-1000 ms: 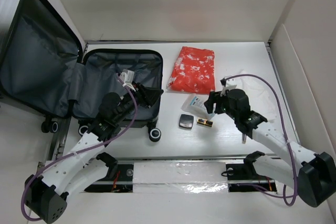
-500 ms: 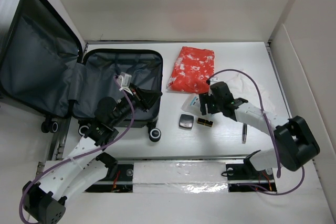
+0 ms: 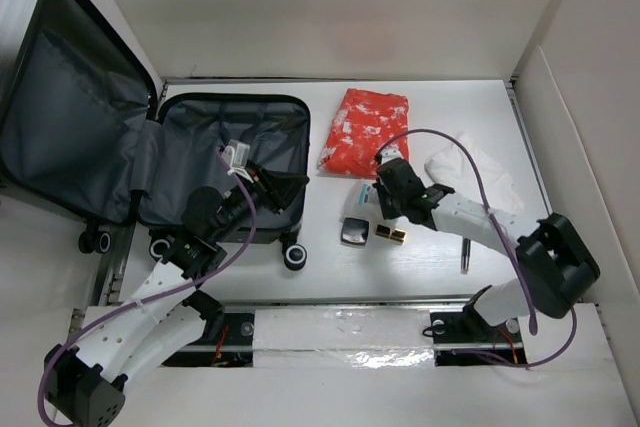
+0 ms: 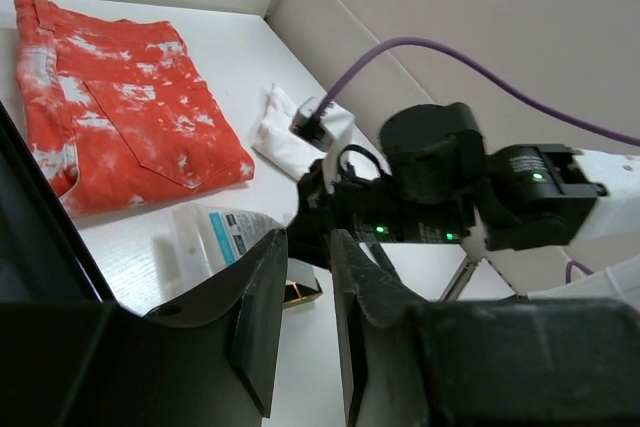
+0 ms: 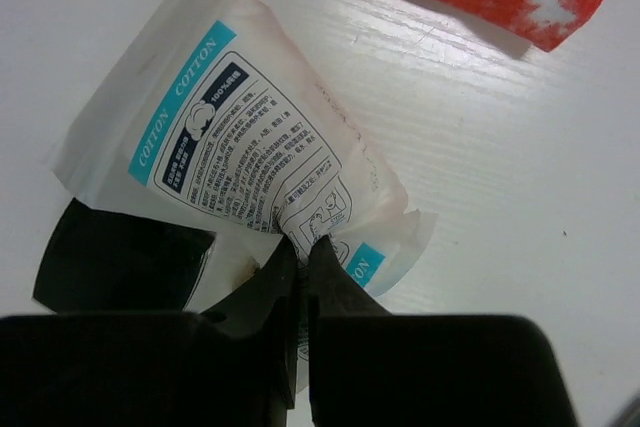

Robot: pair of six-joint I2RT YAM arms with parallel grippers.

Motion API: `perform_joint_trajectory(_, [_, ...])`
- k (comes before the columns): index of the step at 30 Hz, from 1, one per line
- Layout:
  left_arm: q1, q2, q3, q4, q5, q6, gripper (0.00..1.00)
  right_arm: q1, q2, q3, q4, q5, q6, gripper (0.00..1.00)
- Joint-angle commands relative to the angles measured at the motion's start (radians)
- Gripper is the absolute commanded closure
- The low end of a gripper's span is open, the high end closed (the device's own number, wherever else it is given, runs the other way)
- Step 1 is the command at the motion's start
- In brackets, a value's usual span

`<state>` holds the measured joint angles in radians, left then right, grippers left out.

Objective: Pack the luggage

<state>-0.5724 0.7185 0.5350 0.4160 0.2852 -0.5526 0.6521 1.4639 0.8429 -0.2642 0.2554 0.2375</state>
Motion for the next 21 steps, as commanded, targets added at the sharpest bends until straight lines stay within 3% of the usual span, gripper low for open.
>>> perform_joint_trajectory(1, [0.0,-0.027,0.008,0.053,-0.038,-0.006,0.79,0.055,-0.136,0.062,-0.09,0.09,0.026,0.98])
perform_joint_trajectory(5, [0.012,-0.111,0.017,0.041,-0.122,-0.035,0.86,0.09,-0.223,0.096,-0.015,0.006,0.011,0.98])
perform_joint_trajectory(7, [0.046,-0.157,0.016,0.049,-0.135,-0.052,0.87,0.101,-0.2,0.178,0.08,-0.134,-0.003,0.98])
perform_joint_trajectory(11, [0.046,-0.289,0.037,0.023,-0.192,-0.044,0.86,0.17,0.04,0.496,0.177,-0.309,-0.004,1.0])
perform_joint_trajectory(14, [0.046,-0.338,0.071,-0.034,-0.201,-0.004,0.9,0.21,0.18,0.73,0.171,-0.421,0.003,0.6])
perform_joint_trajectory(15, [0.046,-0.32,0.085,-0.064,-0.202,0.006,0.94,0.21,0.226,0.754,0.137,-0.421,0.006,0.32])
perform_joint_trajectory(17, [0.046,-0.282,0.12,-0.123,-0.169,0.022,0.97,0.201,0.213,0.728,0.144,-0.412,0.008,0.2])
perform_joint_trajectory(18, [0.046,-0.239,0.12,-0.123,-0.15,0.025,0.98,0.178,0.154,0.62,0.173,-0.38,0.009,0.19])
perform_joint_trajectory(20, [0.046,-0.171,0.105,-0.076,-0.097,0.02,0.99,0.147,0.072,0.494,0.253,-0.351,0.019,0.19])
perform_joint_trajectory(21, [0.046,-0.148,0.1,-0.051,-0.074,0.017,1.0,0.106,0.031,0.385,0.278,-0.32,0.022,0.25])
